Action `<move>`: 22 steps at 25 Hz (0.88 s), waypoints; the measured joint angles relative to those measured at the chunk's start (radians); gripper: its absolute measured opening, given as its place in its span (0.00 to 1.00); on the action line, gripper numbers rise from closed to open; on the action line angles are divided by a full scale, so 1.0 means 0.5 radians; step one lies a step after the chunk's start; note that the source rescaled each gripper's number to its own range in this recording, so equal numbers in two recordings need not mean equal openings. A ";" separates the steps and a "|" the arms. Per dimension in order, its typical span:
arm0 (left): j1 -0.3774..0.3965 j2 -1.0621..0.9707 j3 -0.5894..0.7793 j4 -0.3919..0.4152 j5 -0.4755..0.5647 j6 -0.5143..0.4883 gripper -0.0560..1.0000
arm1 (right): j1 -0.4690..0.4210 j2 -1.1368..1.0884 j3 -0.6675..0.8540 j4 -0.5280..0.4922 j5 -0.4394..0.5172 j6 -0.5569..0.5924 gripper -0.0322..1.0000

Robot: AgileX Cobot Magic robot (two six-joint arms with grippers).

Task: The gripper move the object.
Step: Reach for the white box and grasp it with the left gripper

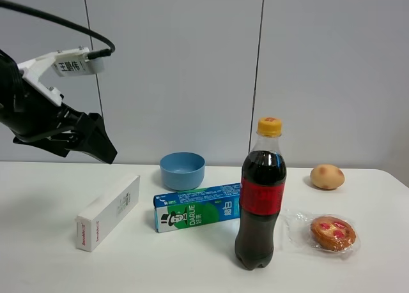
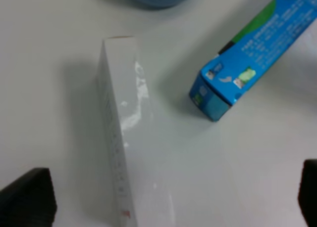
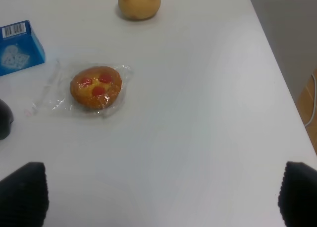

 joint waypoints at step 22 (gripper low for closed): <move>-0.002 0.653 -0.001 0.022 -0.510 -0.012 1.00 | 0.000 0.000 0.000 0.000 0.000 0.000 1.00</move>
